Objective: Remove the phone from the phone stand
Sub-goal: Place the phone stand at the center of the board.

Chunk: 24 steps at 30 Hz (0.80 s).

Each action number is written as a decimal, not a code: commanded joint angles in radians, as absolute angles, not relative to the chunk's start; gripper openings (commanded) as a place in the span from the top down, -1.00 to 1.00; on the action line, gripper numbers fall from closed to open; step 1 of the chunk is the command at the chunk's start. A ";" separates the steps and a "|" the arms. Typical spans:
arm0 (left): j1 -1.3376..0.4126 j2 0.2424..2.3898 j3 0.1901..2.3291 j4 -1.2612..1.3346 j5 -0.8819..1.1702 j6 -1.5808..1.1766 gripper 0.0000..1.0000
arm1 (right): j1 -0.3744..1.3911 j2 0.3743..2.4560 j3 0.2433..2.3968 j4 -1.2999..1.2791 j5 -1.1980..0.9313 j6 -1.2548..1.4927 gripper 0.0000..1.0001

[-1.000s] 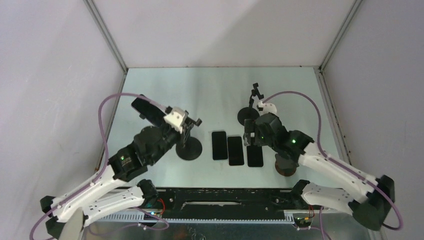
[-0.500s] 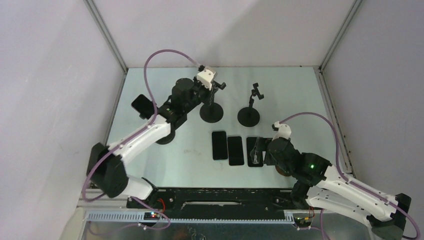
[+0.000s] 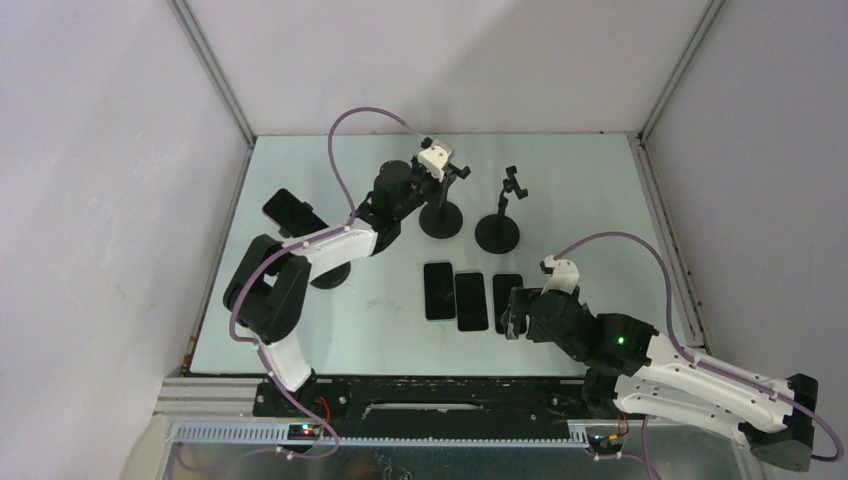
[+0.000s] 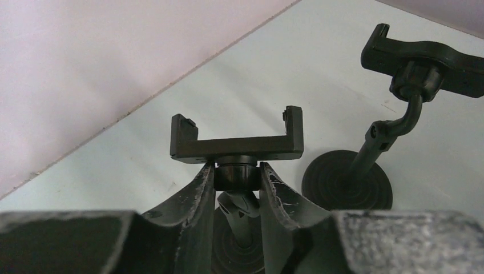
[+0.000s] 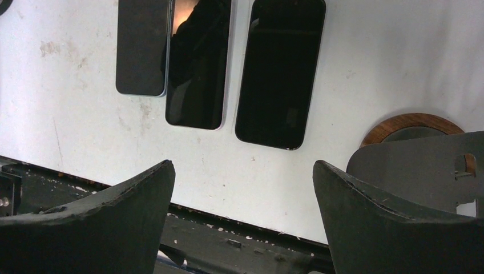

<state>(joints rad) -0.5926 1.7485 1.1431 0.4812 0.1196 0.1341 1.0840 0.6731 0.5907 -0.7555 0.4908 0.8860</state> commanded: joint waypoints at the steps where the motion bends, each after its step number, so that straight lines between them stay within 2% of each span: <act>1: -0.591 1.708 1.130 0.680 0.127 0.131 0.27 | 1.104 0.673 0.582 -0.763 0.552 0.911 -0.86; 2: -0.591 1.702 1.118 0.676 0.126 0.128 0.21 | 1.104 0.674 0.581 -0.762 0.550 0.909 -0.86; 5: -0.590 1.677 1.104 0.651 0.109 0.120 -0.17 | 1.107 0.670 0.581 -0.766 0.546 0.910 -0.86; 6: -0.590 1.656 1.101 0.625 0.103 0.120 -0.23 | 1.107 0.663 0.581 -0.771 0.547 0.912 -0.86; 7: -0.591 1.643 1.100 0.609 0.101 0.124 -0.42 | 1.108 0.659 0.581 -0.774 0.549 0.912 -0.86; 8: -0.591 1.618 1.101 0.570 0.101 0.128 -0.47 | 1.109 0.651 0.581 -0.777 0.552 0.907 -0.87; 9: -0.591 1.586 1.101 0.549 0.100 0.136 -0.65 | 1.110 0.646 0.581 -0.777 0.557 0.903 -0.87; 13: -0.591 1.460 1.103 0.401 0.059 0.135 -0.95 | 1.109 0.603 0.583 -0.767 0.568 0.869 -0.87; 16: -0.591 1.363 1.119 0.289 -0.047 0.078 -0.99 | 1.108 0.564 0.581 -0.743 0.574 0.836 -0.86; 19: -0.591 1.231 1.172 0.063 -0.116 0.000 -0.99 | 1.108 0.551 0.588 -0.661 0.529 0.727 -0.86; 24: -0.590 1.001 1.198 -0.292 -0.253 -0.101 -0.99 | 1.106 0.656 0.673 -0.520 0.451 0.593 -0.86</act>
